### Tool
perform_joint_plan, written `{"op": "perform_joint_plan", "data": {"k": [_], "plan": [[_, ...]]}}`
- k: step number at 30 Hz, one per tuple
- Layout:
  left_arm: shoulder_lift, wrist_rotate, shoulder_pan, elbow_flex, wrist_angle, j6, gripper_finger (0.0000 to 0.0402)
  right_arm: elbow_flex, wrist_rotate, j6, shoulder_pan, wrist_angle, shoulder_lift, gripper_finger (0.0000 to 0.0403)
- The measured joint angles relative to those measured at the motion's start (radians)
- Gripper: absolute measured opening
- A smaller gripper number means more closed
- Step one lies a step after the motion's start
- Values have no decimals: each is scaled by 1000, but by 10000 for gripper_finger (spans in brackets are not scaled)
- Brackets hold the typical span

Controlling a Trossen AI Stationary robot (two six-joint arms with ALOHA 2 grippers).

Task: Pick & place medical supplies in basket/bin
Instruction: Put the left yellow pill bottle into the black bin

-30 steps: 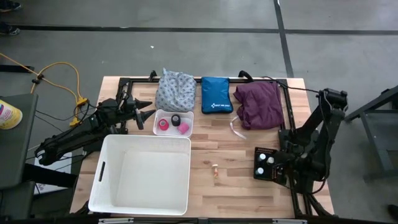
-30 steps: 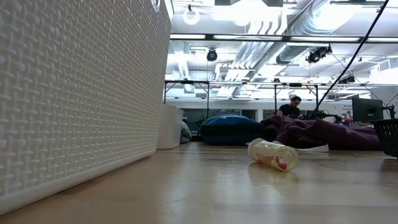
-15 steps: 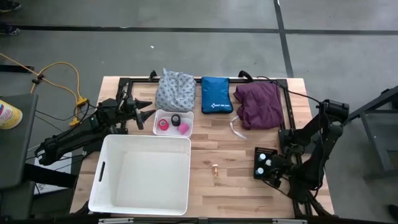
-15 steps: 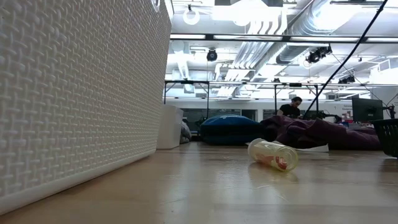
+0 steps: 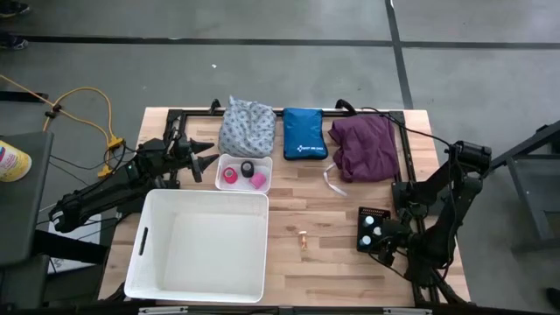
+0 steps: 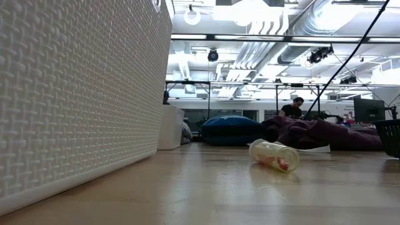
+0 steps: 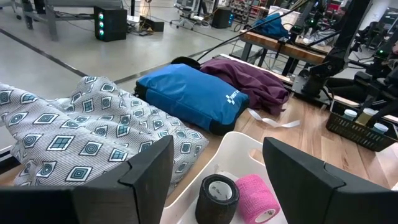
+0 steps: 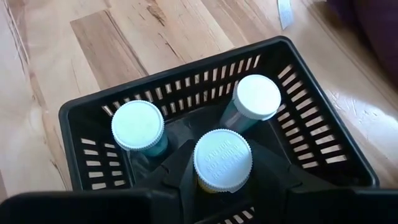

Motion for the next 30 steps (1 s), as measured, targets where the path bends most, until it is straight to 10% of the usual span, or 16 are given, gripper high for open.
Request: {"op": "perform_joint_plan", "data": {"k": [30], "plan": [[0,0,0,0,0,0,240,-50,17,16,0,64,0,107]]}}
